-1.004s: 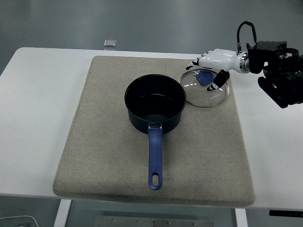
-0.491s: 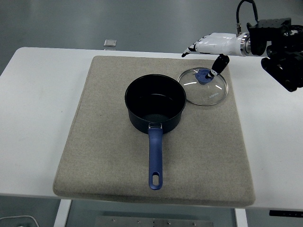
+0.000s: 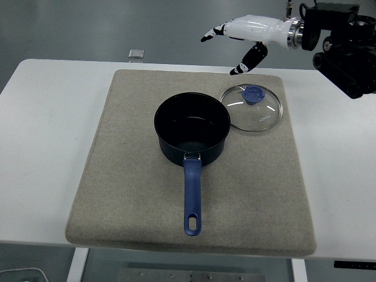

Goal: Lift the pot lid and place it to the right of the pot.

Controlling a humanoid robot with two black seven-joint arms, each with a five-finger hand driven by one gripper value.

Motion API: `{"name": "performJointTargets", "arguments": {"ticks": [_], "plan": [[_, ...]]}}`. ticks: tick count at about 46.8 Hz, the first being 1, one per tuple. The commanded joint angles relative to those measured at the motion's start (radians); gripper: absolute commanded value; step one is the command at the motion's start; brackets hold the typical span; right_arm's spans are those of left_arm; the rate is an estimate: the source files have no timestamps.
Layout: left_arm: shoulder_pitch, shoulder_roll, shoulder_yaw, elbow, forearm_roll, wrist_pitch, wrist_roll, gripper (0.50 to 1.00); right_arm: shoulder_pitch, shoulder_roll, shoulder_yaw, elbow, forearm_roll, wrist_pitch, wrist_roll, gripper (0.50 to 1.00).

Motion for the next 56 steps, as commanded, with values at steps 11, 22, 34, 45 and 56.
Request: {"name": "performJointTargets", "arguments": {"ticks": [11, 22, 34, 45, 56], "plan": [[0.0, 0.0, 0.0, 0.0, 0.0, 0.0, 0.0, 1.0, -0.008, 0.005, 0.124, -0.014, 0.263, -0.026, 0.0, 0.903], [0.0, 0.0, 0.0, 0.0, 0.0, 0.0, 0.0, 1.0, -0.037, 0.009, 0.127, -0.092, 0.565, -0.036, 0.0, 0.903], [0.0, 0.0, 0.0, 0.0, 0.0, 0.0, 0.0, 1.0, -0.103, 0.005, 0.126, -0.096, 0.926, -0.025, 0.0, 0.903], [0.0, 0.0, 0.0, 0.0, 0.0, 0.0, 0.0, 1.0, -0.168, 0.028, 0.132, -0.096, 0.96, -0.025, 0.0, 0.903], [0.0, 0.0, 0.0, -0.001, 0.0, 0.0, 0.0, 1.0, -0.199, 0.038, 0.131, -0.096, 1.15, 0.024, -0.018, 0.905]]}}
